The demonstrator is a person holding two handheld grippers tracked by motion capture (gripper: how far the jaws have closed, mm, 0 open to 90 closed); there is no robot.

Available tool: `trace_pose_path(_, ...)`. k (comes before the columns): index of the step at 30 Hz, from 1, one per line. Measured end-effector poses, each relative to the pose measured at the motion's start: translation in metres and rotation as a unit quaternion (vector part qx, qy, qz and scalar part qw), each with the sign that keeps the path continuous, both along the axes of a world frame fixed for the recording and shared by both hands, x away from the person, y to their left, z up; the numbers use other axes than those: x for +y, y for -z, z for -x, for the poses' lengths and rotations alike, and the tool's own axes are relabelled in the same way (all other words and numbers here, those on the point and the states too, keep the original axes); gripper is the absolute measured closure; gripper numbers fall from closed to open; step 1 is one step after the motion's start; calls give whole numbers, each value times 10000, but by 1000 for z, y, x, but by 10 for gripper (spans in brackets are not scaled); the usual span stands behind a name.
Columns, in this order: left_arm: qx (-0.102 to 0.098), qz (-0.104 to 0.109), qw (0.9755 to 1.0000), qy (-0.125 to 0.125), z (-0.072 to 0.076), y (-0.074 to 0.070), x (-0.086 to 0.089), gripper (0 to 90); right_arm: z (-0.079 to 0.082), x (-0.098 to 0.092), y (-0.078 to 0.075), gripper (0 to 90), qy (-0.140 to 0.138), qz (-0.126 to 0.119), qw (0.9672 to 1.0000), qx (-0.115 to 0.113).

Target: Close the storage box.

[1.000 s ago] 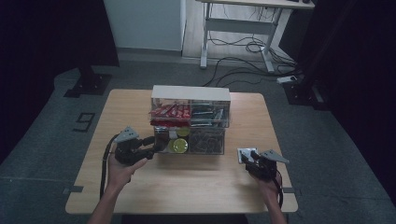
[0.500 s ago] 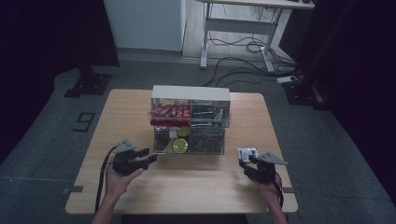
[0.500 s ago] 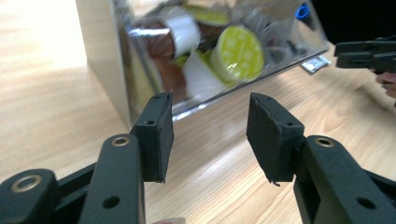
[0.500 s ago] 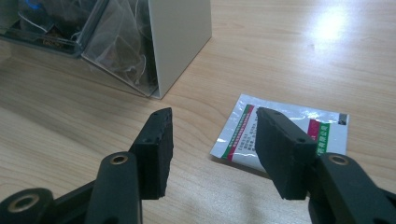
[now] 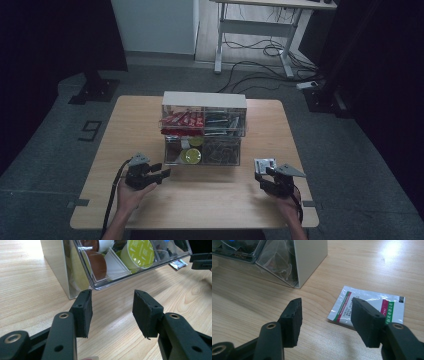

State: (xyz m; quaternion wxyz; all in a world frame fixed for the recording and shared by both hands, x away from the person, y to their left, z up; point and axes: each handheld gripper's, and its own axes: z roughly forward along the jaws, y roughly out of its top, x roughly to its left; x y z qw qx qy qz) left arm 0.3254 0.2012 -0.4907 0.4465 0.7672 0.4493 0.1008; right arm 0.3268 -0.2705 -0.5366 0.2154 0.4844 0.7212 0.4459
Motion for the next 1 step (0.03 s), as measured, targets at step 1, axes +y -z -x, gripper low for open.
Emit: trace_pose_path(1,7,-25,10000,-5,0,1,0,497,0,0,0,407,-1,-8,10000,7)
